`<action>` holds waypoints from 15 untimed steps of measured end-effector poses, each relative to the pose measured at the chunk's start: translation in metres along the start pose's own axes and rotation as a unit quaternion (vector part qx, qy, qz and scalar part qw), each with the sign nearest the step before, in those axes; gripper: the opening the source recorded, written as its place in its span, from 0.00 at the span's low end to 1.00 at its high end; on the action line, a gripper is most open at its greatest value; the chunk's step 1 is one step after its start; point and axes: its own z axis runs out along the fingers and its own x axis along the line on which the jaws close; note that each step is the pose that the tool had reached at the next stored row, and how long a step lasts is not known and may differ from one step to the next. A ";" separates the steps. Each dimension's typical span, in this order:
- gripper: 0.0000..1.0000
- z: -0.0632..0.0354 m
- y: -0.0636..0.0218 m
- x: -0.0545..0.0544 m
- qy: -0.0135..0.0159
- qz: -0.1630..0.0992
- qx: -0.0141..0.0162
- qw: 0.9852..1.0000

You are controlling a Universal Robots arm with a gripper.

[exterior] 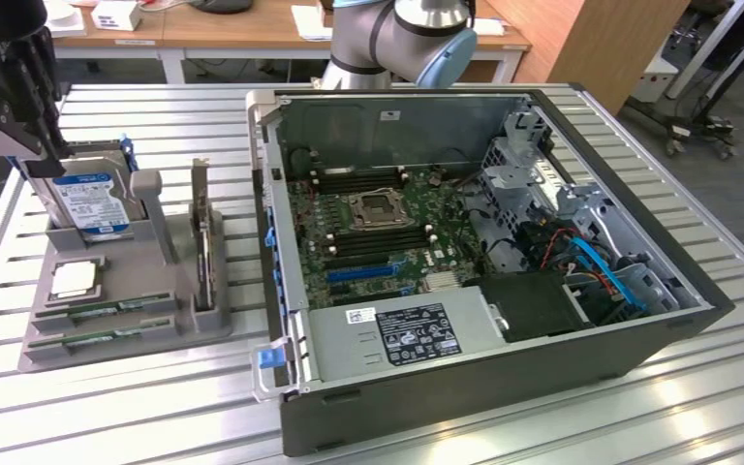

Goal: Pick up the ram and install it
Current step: 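Pick up the ram and move it above insertion slot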

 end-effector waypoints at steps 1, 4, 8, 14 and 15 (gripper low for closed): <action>0.29 0.0000 0.0000 0.001 0.000 0.000 0.000 1.000; 0.29 -0.0002 -0.0002 0.005 0.000 0.000 0.000 1.000; 0.29 -0.0003 -0.0003 0.011 0.000 0.000 0.000 1.000; 0.29 -0.0005 -0.0005 0.018 0.000 0.000 0.000 1.000; 0.29 -0.0005 -0.0005 0.018 0.000 0.000 0.000 1.000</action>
